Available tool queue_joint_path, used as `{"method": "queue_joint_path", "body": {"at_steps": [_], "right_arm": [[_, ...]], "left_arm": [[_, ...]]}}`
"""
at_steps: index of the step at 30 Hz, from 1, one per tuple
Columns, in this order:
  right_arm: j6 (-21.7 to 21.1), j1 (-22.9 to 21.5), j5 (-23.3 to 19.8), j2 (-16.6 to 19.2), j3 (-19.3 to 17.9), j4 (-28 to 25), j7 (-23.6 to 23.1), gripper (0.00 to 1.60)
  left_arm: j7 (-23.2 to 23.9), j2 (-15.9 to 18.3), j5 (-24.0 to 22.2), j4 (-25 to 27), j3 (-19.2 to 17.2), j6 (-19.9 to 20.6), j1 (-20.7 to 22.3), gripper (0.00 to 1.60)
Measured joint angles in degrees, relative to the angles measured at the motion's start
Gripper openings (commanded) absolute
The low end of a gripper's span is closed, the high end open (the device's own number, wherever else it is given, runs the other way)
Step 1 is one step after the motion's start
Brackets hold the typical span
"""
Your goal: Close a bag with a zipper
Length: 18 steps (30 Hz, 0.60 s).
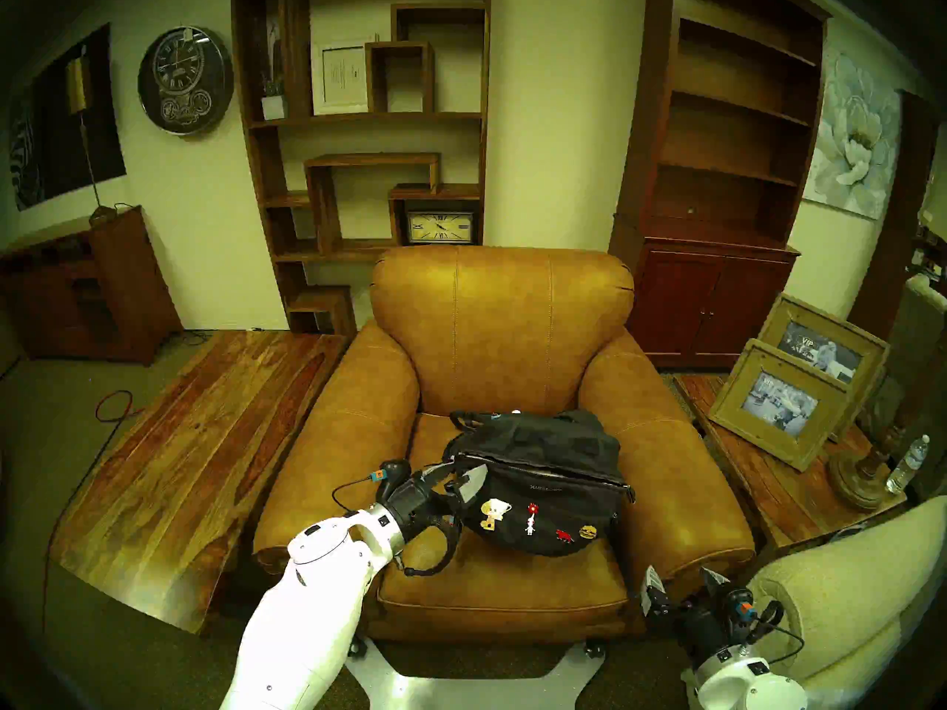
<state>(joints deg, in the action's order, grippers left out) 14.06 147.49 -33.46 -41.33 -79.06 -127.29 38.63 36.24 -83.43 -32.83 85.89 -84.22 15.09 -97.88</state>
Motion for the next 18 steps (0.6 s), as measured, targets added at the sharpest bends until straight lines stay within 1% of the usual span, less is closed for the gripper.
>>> {"method": "queue_joint_path", "body": {"at_steps": [4,10,18], "right_arm": [[0.0,0.0,0.0,0.0,0.0,0.0,0.0,1.60],[0.0,0.0,0.0,0.0,0.0,0.0,0.0,1.60],[0.0,0.0,0.0,0.0,0.0,0.0,0.0,1.60]], "left_arm": [[0.4,0.4,-0.3,1.5,0.0,0.7,-1.4,1.60],[0.7,1.1,-0.5,2.2,-0.1,1.0,-2.6,1.60],[0.9,0.8,-0.7,1.8,0.0,0.6,-2.2,1.60]]}}
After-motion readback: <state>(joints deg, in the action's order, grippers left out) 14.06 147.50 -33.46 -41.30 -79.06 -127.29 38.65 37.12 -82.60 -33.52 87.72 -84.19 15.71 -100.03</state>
